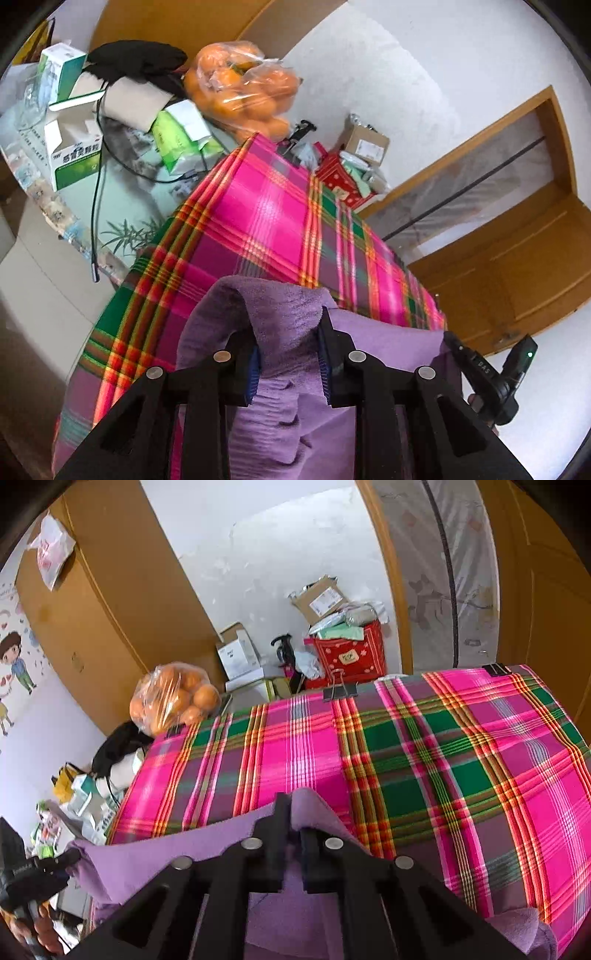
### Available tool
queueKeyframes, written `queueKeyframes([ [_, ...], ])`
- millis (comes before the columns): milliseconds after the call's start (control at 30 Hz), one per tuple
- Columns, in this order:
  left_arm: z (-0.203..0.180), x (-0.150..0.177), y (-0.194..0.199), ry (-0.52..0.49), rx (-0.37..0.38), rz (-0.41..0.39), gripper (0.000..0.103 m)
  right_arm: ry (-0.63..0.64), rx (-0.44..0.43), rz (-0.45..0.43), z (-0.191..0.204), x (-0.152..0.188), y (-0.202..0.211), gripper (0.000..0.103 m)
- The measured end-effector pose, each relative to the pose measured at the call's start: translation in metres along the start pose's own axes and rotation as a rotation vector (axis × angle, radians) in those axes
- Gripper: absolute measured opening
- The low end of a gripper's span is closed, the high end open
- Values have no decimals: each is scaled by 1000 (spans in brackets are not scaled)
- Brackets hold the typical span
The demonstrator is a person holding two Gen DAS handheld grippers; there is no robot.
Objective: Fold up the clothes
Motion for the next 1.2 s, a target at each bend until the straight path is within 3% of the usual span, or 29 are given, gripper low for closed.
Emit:
queueKeyframes([
  [100, 7, -1, 5, 12, -11, 0, 30, 43, 23, 0, 7, 3, 5, 29],
  [167, 11, 0, 14, 6, -19, -9, 34, 64, 25, -11, 11, 3, 12, 31],
  [233, 16, 2, 23, 14, -25, -15, 42, 68, 29, -20, 13, 2, 19, 31],
  [433, 33, 30, 45, 47, -28, 14, 42, 149, 127, -14, 17, 16, 42, 32],
  [633, 55, 73, 65, 95, -28, 50, 47, 224, 125, -65, 18, 40, 83, 32],
  [800, 64, 109, 77, 157, 32, 86, 50, 156, 46, -107, 6, 80, 125, 32],
  [1000, 66, 137, 90, 238, 124, 86, 53, 124, 36, -91, -7, 139, 153, 32],
  [1200, 62, 162, 81, 259, 141, 132, 57, 56, 34, -1, -24, 189, 147, 33],
])
Point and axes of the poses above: each gripper's, at about its wrist camera, not at the fingertips, and y roughly against the way its jaws point, z to its left, x to its underside, the point moved 7 cm from there along -y, roughly the way its jaws point
